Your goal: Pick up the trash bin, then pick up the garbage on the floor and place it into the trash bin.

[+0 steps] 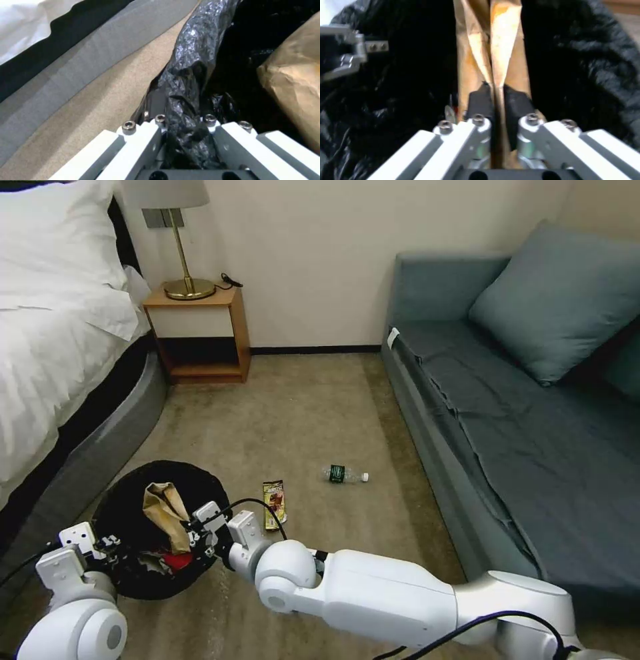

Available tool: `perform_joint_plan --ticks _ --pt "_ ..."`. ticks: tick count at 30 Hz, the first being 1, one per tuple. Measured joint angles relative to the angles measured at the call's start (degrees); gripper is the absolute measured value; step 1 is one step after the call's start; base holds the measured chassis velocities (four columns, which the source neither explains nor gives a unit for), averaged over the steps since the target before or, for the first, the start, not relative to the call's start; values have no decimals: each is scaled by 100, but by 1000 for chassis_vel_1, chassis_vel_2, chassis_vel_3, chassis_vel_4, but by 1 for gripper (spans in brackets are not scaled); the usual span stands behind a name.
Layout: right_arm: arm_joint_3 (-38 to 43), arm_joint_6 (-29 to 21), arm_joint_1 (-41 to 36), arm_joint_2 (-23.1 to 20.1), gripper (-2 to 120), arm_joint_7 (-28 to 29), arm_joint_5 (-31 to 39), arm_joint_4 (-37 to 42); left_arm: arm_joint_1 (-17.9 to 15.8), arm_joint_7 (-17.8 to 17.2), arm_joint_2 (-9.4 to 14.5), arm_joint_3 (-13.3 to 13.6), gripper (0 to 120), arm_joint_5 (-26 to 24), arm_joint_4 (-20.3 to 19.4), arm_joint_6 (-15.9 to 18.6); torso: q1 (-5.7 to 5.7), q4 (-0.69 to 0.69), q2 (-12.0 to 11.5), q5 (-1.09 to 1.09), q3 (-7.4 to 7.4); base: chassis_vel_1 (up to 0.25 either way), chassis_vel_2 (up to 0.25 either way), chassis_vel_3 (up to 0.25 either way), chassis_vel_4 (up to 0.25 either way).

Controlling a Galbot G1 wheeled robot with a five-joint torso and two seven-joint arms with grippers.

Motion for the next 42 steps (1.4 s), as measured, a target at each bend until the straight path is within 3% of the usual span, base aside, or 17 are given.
perform_joint_plan --ticks 15,23,28,33,37,42 --pt "302 -100 5 -110 64 90 -10 445 -30 20 1 -20 3 8 117 -12 0 0 -1 0 0 0 0 0 0" --pt "1847 -15 -211 -548 96 -76 -356 1067 -87 28 65 -246 3 10 265 -74 0 0 -1 1 0 0 0 0 0" --pt "2749 209 -623 -1045 99 -540 -1116 1415 -130 33 94 -371 3 -33 324 -99 0 -1 -1 2 0 0 0 0 0" --pt "3466 763 -1353 -1912 100 -1052 -2074 1903 -181 46 90 -483 3 -149 371 -102 0 -2 -1 3 0 0 0 0 0" --pt "3792 1257 -1968 -2241 100 -1228 -2622 2089 -207 46 88 -543 3 -202 396 -102 0 -2 -1 3 0 0 0 0 0" --pt "3945 1485 -2473 -2302 100 -1178 -2967 2156 -221 44 82 -583 3 -208 449 -102 0 -1 -1 3 0 0 0 0 0"
